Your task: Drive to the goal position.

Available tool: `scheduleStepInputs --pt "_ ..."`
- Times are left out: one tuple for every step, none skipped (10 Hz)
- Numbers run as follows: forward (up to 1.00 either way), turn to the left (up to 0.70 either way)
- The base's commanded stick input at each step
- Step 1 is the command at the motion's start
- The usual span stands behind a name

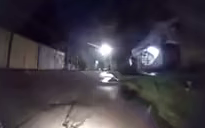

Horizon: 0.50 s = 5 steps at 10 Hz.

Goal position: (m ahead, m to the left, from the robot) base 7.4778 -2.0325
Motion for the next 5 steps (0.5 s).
scheduleStepInputs --pt "0.7 0.0" --pt "0.7 0.0" --pt "0.7 0.0" --pt "0.7 0.0" --pt "0.7 0.0"
